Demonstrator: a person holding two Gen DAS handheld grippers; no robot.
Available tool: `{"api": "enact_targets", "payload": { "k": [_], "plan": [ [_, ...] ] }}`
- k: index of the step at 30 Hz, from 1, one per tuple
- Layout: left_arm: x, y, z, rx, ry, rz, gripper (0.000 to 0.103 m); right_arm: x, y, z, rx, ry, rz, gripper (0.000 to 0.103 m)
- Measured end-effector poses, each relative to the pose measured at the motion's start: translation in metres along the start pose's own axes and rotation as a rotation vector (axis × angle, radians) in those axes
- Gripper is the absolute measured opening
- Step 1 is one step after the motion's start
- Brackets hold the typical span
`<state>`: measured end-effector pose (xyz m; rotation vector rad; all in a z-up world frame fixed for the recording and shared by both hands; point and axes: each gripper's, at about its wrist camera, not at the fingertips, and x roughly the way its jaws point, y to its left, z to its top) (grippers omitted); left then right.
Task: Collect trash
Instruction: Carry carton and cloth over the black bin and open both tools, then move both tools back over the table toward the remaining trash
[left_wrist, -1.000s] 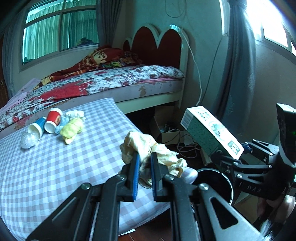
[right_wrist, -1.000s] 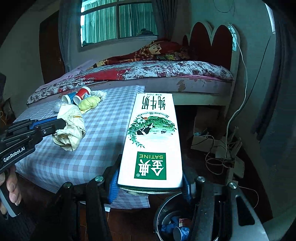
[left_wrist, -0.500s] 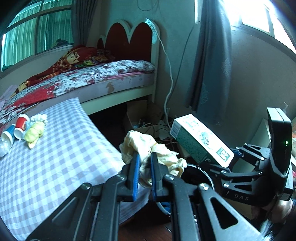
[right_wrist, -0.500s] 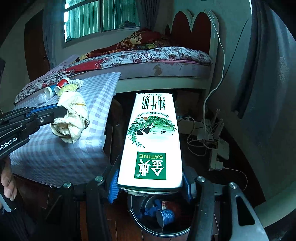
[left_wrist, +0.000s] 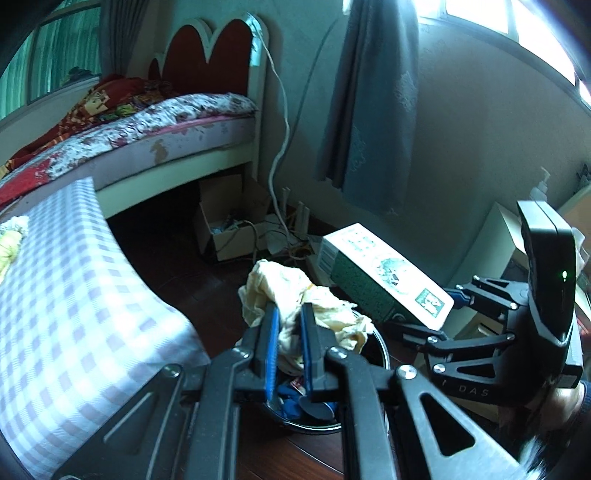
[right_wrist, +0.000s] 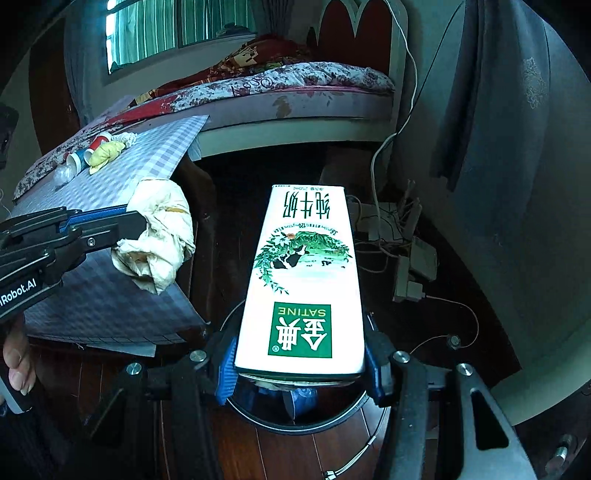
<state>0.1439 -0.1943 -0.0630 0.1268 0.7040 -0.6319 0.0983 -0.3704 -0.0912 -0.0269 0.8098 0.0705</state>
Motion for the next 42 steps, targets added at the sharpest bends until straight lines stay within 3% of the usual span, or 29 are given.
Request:
{"api": "enact_targets", "payload": {
  "k": [10, 21, 22, 24, 25, 26, 29, 31, 42],
  "plan": [
    [0.046, -0.001, -0.022, 0.005, 0.111, -0.047, 0.012, 0.031, -0.013, -0.032, -0.040, 0.118, 0.015, 0.055],
    [0.082, 0.002, -0.033, -0.016, 0.204, -0.094, 0.013, 0.070, -0.011, -0.037, -0.095, 0.190, 0.047, 0.056],
    [0.085, 0.001, -0.035, -0.018, 0.209, -0.119, 0.019, 0.073, -0.011, -0.037, -0.101, 0.196, 0.054, 0.056],
    [0.089, 0.003, -0.037, -0.031, 0.210, -0.099, 0.054, 0.084, -0.011, -0.040, -0.120, 0.226, 0.031, 0.064],
    [0.091, 0.005, -0.038, -0.042, 0.204, -0.064, 0.089, 0.089, -0.013, -0.042, -0.130, 0.239, -0.027, 0.088],
    [0.089, 0.007, -0.041, -0.050, 0.187, -0.030, 0.101, 0.094, -0.020, -0.046, -0.122, 0.247, -0.058, 0.096],
    [0.092, 0.012, -0.051, -0.062, 0.211, 0.051, 0.102, 0.105, -0.042, -0.054, -0.040, 0.316, -0.112, 0.102],
    [0.093, 0.015, -0.057, -0.069, 0.217, 0.088, 0.102, 0.105, -0.050, -0.056, -0.001, 0.314, -0.119, 0.102],
    [0.082, 0.025, -0.061, -0.086, 0.203, 0.125, 0.102, 0.097, -0.037, -0.051, -0.027, 0.274, -0.117, 0.102]
  ]
}}
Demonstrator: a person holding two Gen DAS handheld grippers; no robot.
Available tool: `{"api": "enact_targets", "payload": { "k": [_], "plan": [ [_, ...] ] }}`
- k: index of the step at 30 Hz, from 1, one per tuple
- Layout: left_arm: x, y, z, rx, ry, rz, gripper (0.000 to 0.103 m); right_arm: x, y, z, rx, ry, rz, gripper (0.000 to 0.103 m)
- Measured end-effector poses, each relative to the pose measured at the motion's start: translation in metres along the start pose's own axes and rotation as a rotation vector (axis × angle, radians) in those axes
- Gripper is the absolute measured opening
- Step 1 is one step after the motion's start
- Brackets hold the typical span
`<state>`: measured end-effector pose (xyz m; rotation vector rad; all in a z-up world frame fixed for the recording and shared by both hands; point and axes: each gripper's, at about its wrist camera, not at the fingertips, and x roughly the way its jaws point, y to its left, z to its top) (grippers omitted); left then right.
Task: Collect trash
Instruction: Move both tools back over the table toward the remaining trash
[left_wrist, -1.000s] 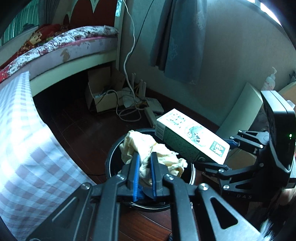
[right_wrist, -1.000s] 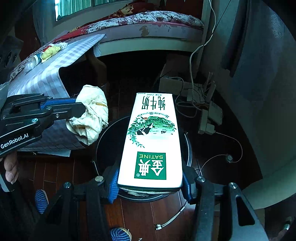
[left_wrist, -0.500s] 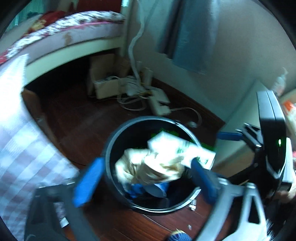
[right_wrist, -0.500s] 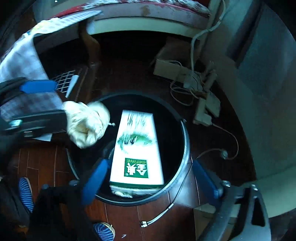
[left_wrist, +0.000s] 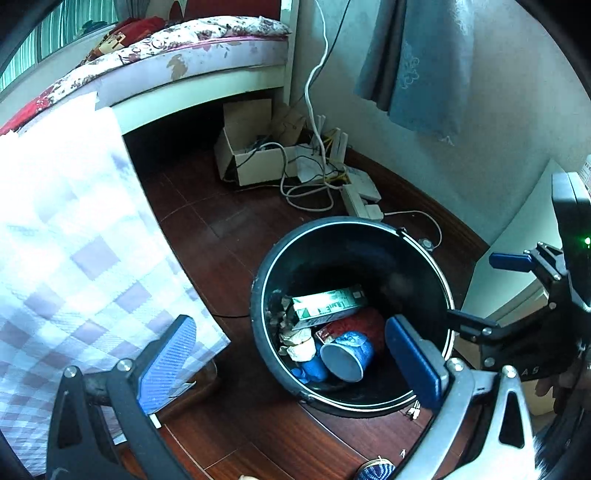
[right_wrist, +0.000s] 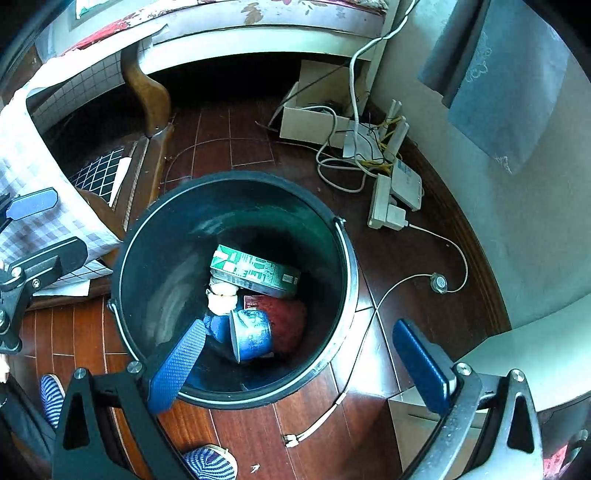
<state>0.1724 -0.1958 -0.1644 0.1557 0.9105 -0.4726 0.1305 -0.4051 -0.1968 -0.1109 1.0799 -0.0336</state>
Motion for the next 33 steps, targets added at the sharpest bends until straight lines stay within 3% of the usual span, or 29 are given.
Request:
{"api": "enact_targets", "payload": {
  "k": [19, 33],
  "plan": [
    [-0.036, 0.006, 0.000, -0.012, -0.056, 0.029, 0.102, -0.049, 0.013, 0.005, 0.042, -0.119, 0.004, 0.102],
    [-0.097, 0.030, -0.001, -0.052, -0.167, 0.096, 0.102, -0.101, 0.046, 0.026, 0.034, -0.263, 0.054, 0.102]
  ]
}}
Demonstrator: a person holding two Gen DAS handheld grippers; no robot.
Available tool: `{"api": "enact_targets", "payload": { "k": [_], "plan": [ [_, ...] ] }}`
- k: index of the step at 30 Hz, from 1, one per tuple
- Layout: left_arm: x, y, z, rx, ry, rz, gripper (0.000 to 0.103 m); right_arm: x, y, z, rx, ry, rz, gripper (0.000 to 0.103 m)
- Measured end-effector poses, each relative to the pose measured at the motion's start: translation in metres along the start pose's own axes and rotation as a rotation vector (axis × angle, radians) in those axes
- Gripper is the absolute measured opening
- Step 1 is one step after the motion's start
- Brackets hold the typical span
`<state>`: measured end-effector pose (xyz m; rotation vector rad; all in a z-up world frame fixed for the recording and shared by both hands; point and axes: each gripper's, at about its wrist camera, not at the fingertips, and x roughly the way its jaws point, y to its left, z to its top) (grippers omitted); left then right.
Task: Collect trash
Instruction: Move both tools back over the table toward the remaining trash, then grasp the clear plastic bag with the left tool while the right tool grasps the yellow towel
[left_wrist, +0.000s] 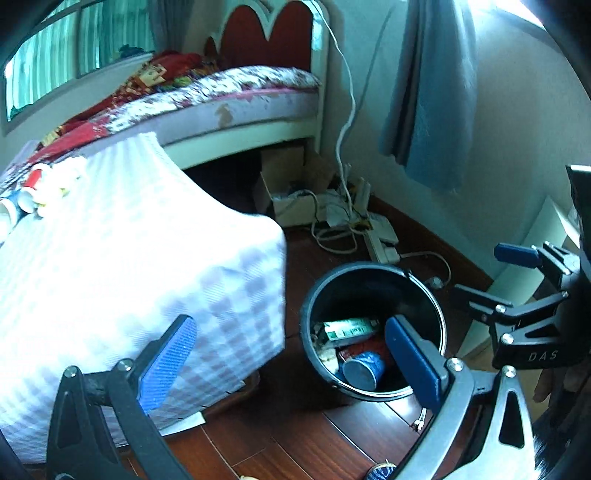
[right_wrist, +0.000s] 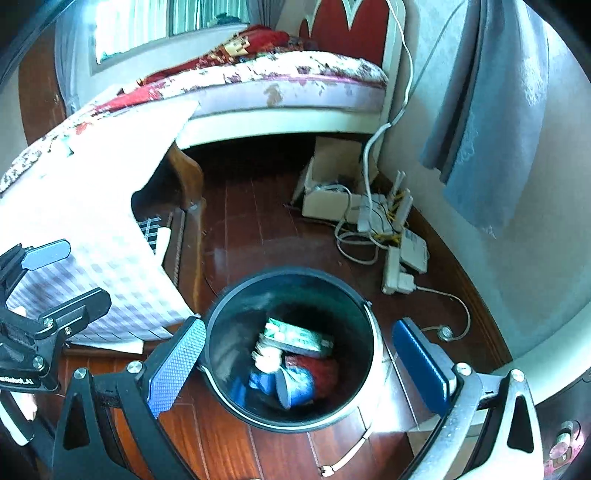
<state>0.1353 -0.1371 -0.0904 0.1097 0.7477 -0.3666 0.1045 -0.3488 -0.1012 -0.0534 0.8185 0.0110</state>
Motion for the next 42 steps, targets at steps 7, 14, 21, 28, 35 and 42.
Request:
{"api": "enact_targets", "payload": {
  "k": [7, 14, 21, 28, 35, 42],
  "plan": [
    [-0.019, 0.023, 0.006, -0.033, -0.039, 0.057, 0.102, -0.007, 0.033, 0.017, -0.044, -0.039, 0.052, 0.102],
    [-0.037, 0.063, 0.008, -0.084, -0.075, 0.128, 0.102, -0.013, 0.076, 0.042, -0.084, -0.093, 0.119, 0.102],
    [-0.054, 0.115, 0.008, -0.158, -0.101, 0.209, 0.102, -0.014, 0.121, 0.070, -0.103, -0.137, 0.207, 0.102],
    [-0.074, 0.193, 0.011, -0.215, -0.101, 0.325, 0.102, -0.015, 0.174, 0.106, -0.099, -0.199, 0.271, 0.102],
    [-0.087, 0.268, 0.019, -0.276, -0.107, 0.435, 0.102, 0.012, 0.243, 0.150, -0.159, -0.133, 0.308, 0.102],
    [-0.069, 0.353, 0.028, -0.367, -0.085, 0.500, 0.102, 0.054, 0.300, 0.206, -0.181, -0.089, 0.351, 0.102]
  ]
}}
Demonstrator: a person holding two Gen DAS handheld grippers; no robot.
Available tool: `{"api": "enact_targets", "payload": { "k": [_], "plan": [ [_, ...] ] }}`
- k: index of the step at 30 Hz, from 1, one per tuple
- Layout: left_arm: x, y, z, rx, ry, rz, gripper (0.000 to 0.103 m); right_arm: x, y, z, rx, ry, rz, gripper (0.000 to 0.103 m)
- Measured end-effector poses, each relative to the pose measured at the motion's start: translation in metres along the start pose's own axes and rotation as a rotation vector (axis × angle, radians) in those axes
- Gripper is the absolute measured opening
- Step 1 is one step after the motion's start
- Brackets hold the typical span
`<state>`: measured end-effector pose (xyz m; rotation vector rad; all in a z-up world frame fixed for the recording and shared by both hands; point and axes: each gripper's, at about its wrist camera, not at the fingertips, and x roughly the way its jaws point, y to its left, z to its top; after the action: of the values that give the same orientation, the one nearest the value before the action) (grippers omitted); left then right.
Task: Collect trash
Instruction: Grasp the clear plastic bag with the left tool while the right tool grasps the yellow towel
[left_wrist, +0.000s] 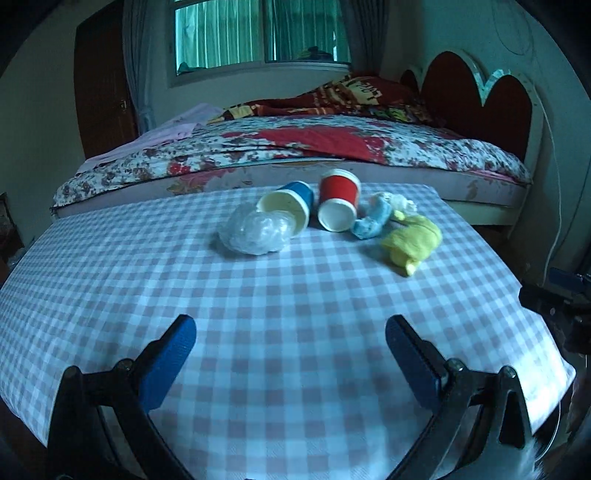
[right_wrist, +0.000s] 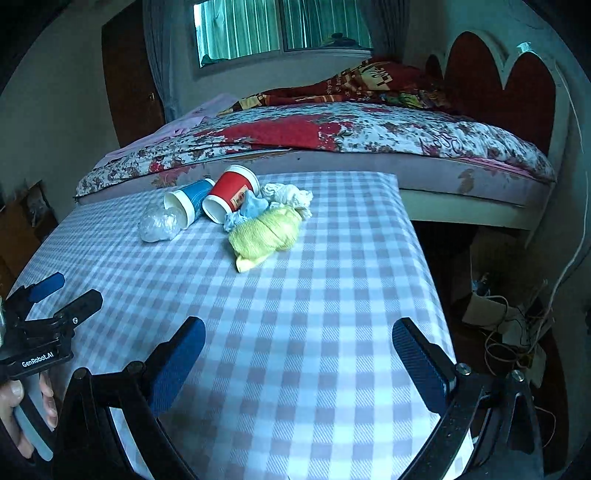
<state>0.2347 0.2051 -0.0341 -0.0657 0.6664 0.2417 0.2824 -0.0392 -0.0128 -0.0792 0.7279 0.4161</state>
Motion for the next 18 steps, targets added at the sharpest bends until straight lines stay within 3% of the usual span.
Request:
{"api": "enact_targets", "payload": {
  "k": [9, 18],
  "plan": [
    [0.079, 0.037, 0.044, -0.056, 0.024, -0.002, 0.102, 0.109, 0.032, 0.053, -0.014, 0.066, -0.029, 0.100],
    [0.134, 0.037, 0.064, -0.030, 0.087, -0.029, 0.102, 0.158, 0.034, 0.068, 0.005, 0.129, -0.015, 0.079]
  ]
}}
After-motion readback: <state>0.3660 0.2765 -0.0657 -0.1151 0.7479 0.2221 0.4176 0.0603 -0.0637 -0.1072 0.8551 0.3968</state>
